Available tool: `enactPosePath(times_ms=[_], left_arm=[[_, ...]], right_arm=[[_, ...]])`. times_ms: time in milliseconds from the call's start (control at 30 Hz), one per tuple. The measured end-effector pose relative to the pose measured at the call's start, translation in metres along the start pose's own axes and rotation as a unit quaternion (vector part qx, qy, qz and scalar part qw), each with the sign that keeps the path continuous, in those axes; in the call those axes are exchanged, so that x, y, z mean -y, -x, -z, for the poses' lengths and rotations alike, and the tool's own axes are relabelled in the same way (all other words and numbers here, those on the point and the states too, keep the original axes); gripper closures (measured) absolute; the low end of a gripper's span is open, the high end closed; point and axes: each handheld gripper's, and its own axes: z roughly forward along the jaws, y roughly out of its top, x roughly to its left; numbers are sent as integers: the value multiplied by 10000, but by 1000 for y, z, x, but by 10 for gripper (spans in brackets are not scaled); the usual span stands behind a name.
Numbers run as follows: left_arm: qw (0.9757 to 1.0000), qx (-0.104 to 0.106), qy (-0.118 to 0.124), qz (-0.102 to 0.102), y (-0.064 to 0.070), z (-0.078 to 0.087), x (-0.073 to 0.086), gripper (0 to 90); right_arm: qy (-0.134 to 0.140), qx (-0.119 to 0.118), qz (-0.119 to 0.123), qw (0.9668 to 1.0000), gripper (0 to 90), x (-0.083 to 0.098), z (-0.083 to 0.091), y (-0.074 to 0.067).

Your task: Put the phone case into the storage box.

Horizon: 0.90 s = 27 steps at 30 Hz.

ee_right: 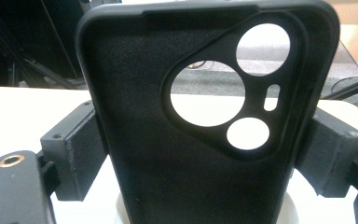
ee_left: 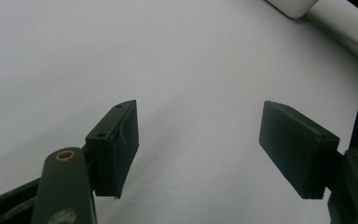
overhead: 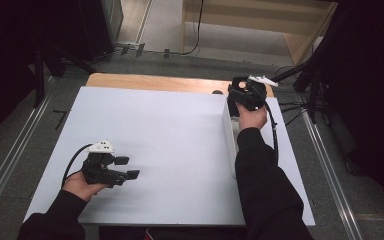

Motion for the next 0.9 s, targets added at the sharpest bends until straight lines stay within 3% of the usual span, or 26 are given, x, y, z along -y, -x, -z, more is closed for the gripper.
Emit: enactPosePath(times_ms=[167, 900], left_arm=[[10000, 9, 1, 5, 0, 0, 0, 282], [10000, 14, 3, 9, 0, 0, 0, 282]], right_arm=[[13, 3, 81, 10000, 116, 3, -3, -1], [-201, 2, 8, 9998, 111, 11, -11, 1]])
